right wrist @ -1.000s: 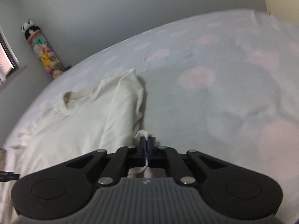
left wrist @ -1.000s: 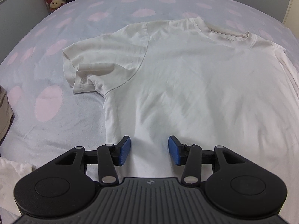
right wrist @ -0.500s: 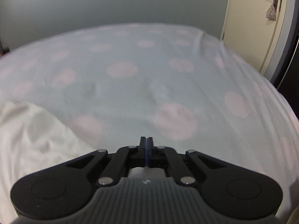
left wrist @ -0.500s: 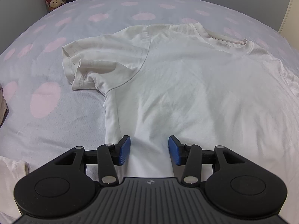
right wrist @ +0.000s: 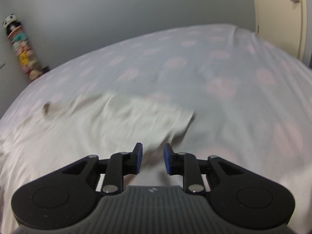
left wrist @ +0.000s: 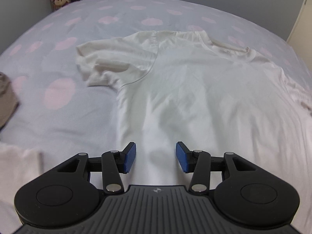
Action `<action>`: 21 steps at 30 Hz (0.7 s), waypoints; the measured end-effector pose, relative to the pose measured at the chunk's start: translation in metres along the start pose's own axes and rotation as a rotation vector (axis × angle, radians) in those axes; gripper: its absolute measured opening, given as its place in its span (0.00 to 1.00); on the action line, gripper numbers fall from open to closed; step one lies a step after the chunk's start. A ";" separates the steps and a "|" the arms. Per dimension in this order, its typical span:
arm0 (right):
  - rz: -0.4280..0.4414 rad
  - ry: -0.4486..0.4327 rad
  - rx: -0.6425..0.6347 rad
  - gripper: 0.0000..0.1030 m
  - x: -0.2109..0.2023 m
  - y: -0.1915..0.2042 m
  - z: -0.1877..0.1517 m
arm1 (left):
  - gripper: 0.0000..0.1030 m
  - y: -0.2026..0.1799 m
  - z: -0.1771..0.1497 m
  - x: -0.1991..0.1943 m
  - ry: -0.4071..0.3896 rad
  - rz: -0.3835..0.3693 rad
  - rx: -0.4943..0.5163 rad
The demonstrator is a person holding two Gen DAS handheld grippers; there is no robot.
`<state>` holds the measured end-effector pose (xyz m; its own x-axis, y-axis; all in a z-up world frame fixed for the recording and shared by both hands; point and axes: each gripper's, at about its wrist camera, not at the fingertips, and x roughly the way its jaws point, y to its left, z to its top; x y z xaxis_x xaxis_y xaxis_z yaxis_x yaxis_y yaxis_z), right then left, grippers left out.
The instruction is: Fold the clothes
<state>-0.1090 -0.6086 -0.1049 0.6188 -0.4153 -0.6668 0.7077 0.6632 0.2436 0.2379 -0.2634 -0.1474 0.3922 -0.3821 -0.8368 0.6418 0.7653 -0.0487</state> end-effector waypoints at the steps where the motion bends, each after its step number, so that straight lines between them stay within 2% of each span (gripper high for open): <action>1: 0.012 0.018 -0.001 0.31 -0.007 0.004 -0.012 | 0.42 0.003 -0.006 -0.009 0.002 0.008 0.009; 5: 0.047 0.085 0.023 0.35 -0.043 0.015 -0.064 | 0.42 0.021 -0.036 -0.048 0.027 0.041 0.013; 11: 0.043 0.160 0.083 0.36 -0.092 0.022 -0.132 | 0.42 0.026 -0.089 -0.098 0.081 0.003 -0.064; 14: 0.046 0.178 0.126 0.36 -0.115 0.027 -0.150 | 0.42 0.010 -0.113 -0.113 0.073 -0.017 -0.090; 18: 0.061 0.150 0.125 0.39 -0.142 0.042 -0.165 | 0.42 -0.011 -0.146 -0.132 0.061 -0.044 -0.126; 21: 0.069 0.144 0.103 0.48 -0.154 0.052 -0.176 | 0.42 -0.031 -0.165 -0.141 0.039 -0.022 -0.077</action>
<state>-0.2276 -0.4008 -0.1132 0.6173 -0.2728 -0.7379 0.7007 0.6171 0.3580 0.0536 -0.1480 -0.1176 0.3517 -0.3796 -0.8557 0.5965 0.7954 -0.1076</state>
